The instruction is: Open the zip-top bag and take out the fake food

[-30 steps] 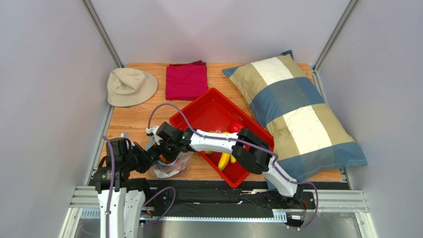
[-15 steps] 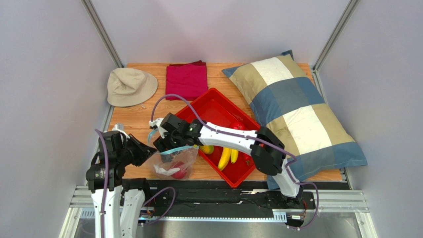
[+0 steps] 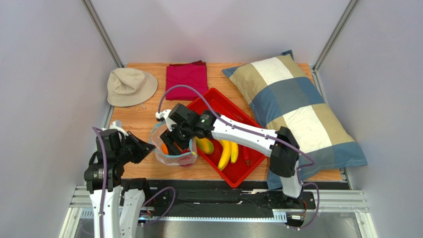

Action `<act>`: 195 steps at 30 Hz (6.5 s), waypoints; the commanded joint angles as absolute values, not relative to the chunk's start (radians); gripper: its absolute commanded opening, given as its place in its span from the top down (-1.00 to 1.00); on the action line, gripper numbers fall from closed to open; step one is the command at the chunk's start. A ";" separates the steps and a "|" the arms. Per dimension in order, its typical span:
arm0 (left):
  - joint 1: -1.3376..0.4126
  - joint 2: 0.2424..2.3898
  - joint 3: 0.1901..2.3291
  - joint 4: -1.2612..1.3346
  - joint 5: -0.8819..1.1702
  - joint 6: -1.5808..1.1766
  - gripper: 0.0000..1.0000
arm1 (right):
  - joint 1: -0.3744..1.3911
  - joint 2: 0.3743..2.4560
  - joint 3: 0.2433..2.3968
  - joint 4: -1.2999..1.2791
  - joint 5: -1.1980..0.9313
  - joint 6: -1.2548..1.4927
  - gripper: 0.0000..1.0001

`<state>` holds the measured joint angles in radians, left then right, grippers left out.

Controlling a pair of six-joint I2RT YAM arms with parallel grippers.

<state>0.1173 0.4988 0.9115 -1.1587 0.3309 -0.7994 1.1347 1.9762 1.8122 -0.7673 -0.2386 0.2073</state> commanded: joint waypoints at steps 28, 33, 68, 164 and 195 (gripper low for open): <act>0.115 0.540 0.939 -1.100 0.335 -0.815 1.00 | 1.117 1.702 1.865 -0.815 -0.020 0.117 1.00; 0.115 0.534 0.943 -1.094 0.324 -0.827 1.00 | 0.969 1.553 1.657 -0.776 0.063 0.165 1.00; 0.115 0.552 0.966 -1.068 0.408 -0.801 1.00 | 1.014 1.732 1.903 -0.847 -0.101 0.127 -0.81; 0.115 0.474 0.903 -1.129 0.321 -0.811 1.00 | 1.154 1.985 1.744 -0.727 -0.382 0.138 0.73; 0.115 0.549 1.048 -1.095 0.106 -0.683 1.00 | 0.989 1.813 1.688 -0.679 -0.964 0.117 0.77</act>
